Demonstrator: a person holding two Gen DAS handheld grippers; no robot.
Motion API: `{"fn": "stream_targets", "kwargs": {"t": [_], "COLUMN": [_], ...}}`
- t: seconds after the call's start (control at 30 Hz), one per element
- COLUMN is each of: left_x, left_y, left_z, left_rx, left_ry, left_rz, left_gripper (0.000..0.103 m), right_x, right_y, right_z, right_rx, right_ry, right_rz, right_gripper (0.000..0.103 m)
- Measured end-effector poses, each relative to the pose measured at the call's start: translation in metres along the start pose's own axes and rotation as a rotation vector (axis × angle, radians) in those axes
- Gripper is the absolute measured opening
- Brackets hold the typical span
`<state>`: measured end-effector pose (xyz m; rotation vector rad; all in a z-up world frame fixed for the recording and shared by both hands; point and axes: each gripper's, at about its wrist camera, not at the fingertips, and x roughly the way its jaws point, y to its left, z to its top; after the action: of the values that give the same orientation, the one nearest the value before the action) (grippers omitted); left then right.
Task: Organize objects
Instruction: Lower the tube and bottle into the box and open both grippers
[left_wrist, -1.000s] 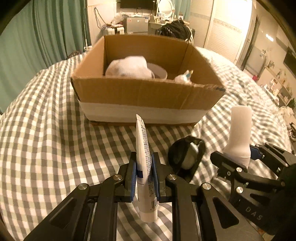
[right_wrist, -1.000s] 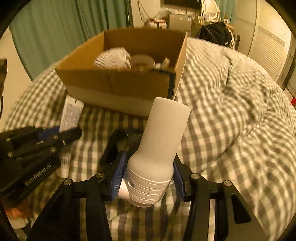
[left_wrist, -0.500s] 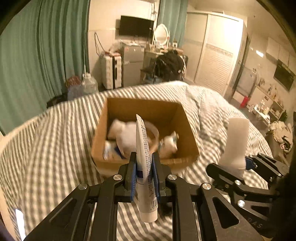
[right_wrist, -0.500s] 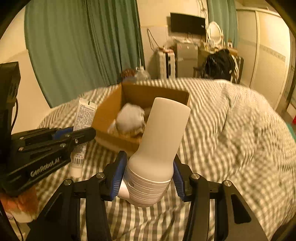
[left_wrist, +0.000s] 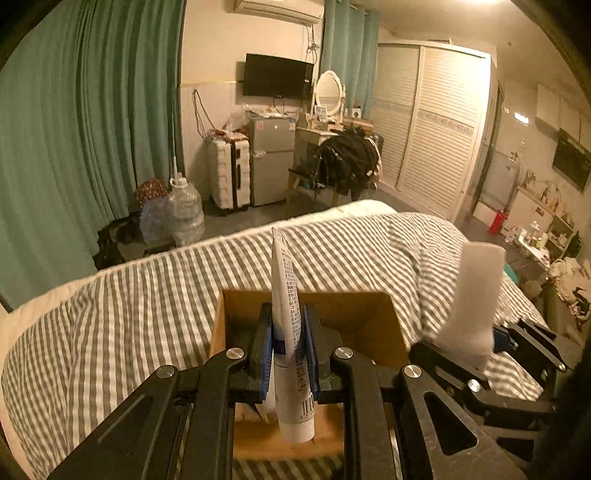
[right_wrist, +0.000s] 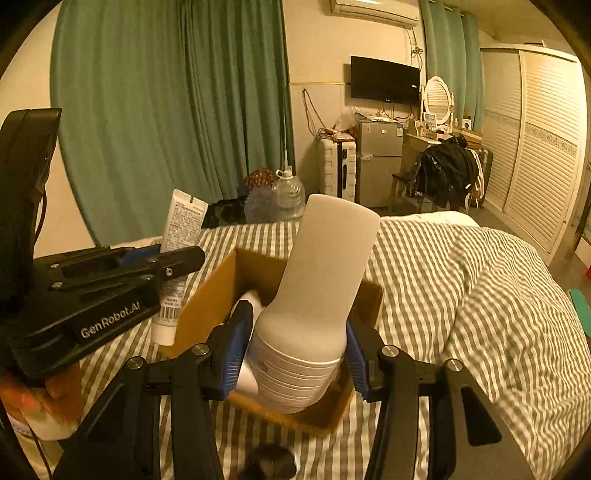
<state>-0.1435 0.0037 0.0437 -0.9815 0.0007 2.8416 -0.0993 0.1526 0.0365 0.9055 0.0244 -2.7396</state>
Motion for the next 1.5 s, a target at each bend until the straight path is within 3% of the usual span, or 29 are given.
{"fn": "stream_targets", "kwargs": {"t": [0.1, 0.3, 0.43, 0.77, 0.97, 1.07, 1.17, 1.23, 1.27, 1.5], "left_x": [0.02, 0.076, 0.089, 0.096, 0.098, 0.098, 0.094, 0.089, 0.086, 0.062], "left_y": [0.006, 0.016, 0.016, 0.018, 0.019, 0.021, 0.018, 0.015, 0.014, 0.004], "left_z": [-0.003, -0.028, -0.04, -0.053, -0.056, -0.058, -0.058, -0.058, -0.058, -0.058], "left_rx": [0.003, -0.009, -0.006, -0.01, -0.025, -0.035, -0.036, -0.034, -0.032, -0.013], "left_ry": [0.006, 0.128, 0.164, 0.224, 0.241, 0.253, 0.252, 0.24, 0.231, 0.212], "left_rz": [-0.003, -0.034, -0.066, -0.072, -0.055, -0.047, -0.054, -0.057, -0.061, -0.073], "left_gripper": [0.016, 0.016, 0.016, 0.016, 0.016, 0.017, 0.031, 0.057, 0.061, 0.073], "right_x": [0.015, 0.074, 0.099, 0.116, 0.111, 0.104, 0.093, 0.084, 0.078, 0.031], "right_y": [-0.007, -0.015, -0.012, -0.016, -0.024, -0.03, -0.035, -0.038, -0.041, -0.05], "right_z": [0.002, -0.017, -0.025, -0.052, -0.052, -0.05, -0.046, -0.043, -0.04, -0.033], "right_rx": [0.019, 0.048, 0.033, 0.044, 0.074, 0.084, 0.098, 0.111, 0.119, 0.165], "right_ry": [-0.005, 0.098, 0.146, 0.225, 0.218, 0.198, 0.165, 0.141, 0.126, 0.038], "right_rz": [-0.014, 0.002, 0.002, 0.016, 0.037, 0.029, 0.013, 0.003, -0.004, -0.048], "right_gripper": [0.047, 0.047, 0.047, 0.047, 0.047, 0.058, 0.06, 0.063, 0.065, 0.073]}}
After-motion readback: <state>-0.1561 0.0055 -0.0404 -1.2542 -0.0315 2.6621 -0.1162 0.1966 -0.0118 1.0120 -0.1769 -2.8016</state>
